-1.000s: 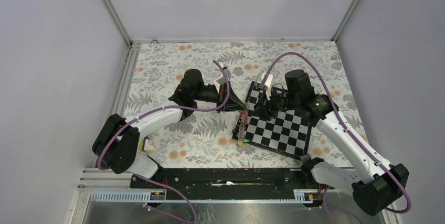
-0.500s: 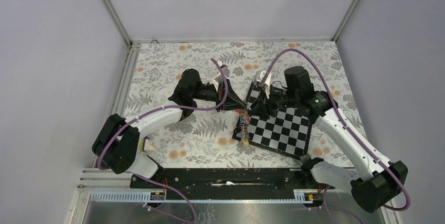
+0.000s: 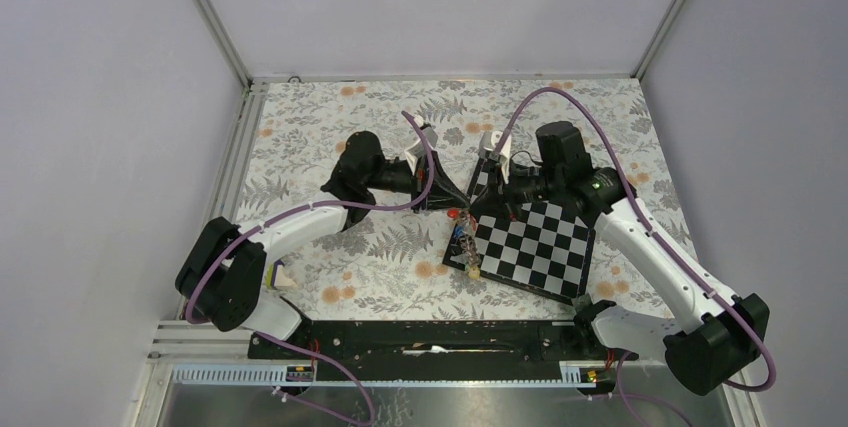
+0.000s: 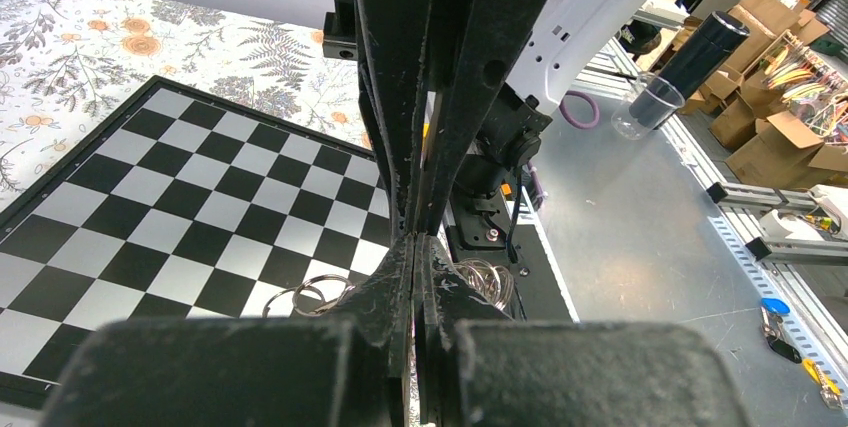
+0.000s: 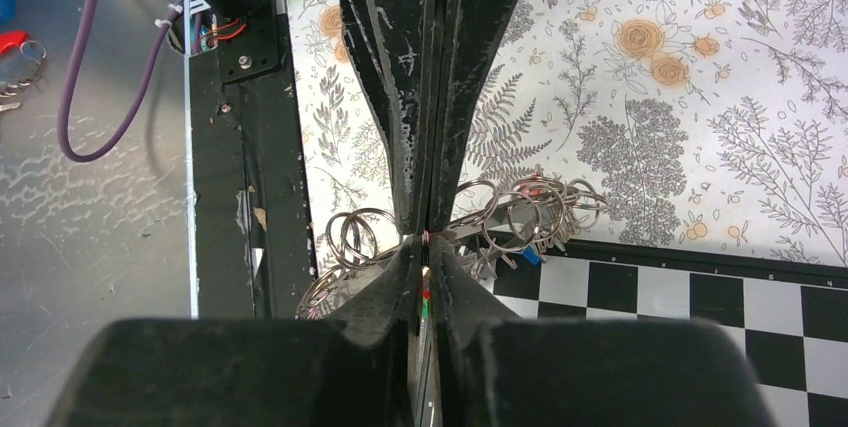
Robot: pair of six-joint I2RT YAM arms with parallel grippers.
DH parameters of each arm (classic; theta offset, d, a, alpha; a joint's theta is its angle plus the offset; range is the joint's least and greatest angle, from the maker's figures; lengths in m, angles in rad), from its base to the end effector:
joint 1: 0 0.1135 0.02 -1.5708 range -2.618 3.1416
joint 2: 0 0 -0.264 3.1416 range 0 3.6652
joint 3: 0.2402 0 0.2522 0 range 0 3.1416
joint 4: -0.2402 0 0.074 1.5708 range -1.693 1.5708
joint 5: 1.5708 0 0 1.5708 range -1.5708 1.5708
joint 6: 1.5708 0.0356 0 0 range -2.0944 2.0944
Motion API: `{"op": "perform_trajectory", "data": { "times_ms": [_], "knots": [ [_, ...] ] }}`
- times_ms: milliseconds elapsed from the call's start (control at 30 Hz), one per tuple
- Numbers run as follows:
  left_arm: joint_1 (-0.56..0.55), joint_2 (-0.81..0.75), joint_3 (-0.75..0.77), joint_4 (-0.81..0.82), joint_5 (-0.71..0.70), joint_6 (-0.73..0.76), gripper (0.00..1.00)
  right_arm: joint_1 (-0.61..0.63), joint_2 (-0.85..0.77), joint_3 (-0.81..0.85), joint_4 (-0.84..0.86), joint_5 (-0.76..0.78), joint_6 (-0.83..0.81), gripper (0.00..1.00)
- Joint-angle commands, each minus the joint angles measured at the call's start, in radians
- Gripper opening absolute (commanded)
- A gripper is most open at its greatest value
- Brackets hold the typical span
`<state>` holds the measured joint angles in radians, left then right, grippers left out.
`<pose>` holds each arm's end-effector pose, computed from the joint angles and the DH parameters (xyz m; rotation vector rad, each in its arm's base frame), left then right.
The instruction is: Put the keys on the keyring
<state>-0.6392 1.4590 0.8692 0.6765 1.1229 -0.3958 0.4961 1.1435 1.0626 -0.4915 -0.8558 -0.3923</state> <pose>0.2349 -0.2146 0.2972 1.1808 1.3383 -1.5986 0.1995 0.1386 0.3410 -1.3124 1.5968 0.9703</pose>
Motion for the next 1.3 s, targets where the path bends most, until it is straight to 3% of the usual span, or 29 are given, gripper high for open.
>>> {"op": "perform_trajectory", "data": {
  "times_ms": [0, 267, 400, 500, 600, 967, 1267],
  "knots": [
    [0.007, -0.055, 0.010, 0.104, 0.022, -0.007, 0.00, -0.004, -0.012, 0.027, 0.028, -0.020, 0.003, 0.03],
    [0.017, -0.061, 0.037, 0.000, 0.006, 0.080, 0.00, 0.032, -0.004, 0.101, -0.097, 0.120, -0.062, 0.00],
    [0.014, -0.056, 0.092, -0.179, -0.019, 0.208, 0.12, 0.065, 0.032, 0.160, -0.181, 0.187, -0.084, 0.00],
    [0.010, -0.050, 0.103, -0.195, -0.027, 0.222, 0.26, 0.082, 0.058, 0.196, -0.224, 0.218, -0.091, 0.00],
    [0.005, -0.044, 0.107, -0.196, -0.026, 0.225, 0.32, 0.091, 0.070, 0.215, -0.237, 0.227, -0.092, 0.00],
    [-0.017, -0.021, 0.113, -0.221, -0.024, 0.254, 0.38, 0.097, 0.087, 0.223, -0.236, 0.220, -0.089, 0.00],
    [-0.027, 0.006, 0.122, -0.225, -0.028, 0.261, 0.36, 0.097, 0.081, 0.219, -0.234, 0.205, -0.087, 0.00]
  ]
}}
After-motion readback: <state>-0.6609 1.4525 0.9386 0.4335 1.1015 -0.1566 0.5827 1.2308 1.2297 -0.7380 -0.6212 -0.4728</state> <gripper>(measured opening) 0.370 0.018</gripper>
